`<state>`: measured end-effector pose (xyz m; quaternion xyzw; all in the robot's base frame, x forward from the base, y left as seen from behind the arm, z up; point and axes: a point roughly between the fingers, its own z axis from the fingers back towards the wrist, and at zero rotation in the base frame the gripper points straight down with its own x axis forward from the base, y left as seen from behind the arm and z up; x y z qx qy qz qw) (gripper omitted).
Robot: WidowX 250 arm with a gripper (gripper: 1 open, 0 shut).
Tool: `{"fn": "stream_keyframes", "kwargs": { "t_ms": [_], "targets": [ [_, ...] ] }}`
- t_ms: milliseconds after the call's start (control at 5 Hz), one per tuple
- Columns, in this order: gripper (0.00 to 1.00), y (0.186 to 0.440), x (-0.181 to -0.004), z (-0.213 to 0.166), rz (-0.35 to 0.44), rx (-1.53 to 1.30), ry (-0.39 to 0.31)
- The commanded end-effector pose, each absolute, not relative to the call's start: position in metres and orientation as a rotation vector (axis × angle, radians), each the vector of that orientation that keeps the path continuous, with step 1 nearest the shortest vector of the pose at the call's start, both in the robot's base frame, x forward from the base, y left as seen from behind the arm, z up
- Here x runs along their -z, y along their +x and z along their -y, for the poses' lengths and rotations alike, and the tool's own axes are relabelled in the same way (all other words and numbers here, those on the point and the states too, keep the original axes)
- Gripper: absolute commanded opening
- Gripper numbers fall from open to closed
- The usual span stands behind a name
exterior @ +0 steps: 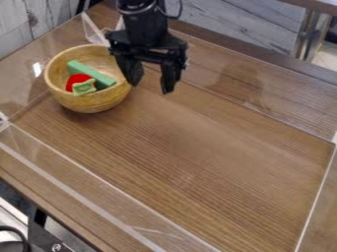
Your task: Move the red fruit to the left
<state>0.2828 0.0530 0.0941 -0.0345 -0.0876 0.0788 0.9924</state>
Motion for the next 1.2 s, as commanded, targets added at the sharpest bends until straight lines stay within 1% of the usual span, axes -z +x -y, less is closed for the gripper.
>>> {"fn": "stream_keyframes", "kwargs": {
  "t_ms": [0, 400, 600, 1000],
  "targets": [
    [1.0, 0.282, -0.101, -0.068, 0.197, -0.141, -0.058],
    [1.0, 0.277, -0.088, -0.075, 0.154, -0.13, -0.049],
    [1.0, 0.274, -0.09, -0.088, 0.155, -0.122, -0.051],
    [1.0, 0.271, -0.096, -0.129, 0.179, -0.111, -0.055]
  ]
}}
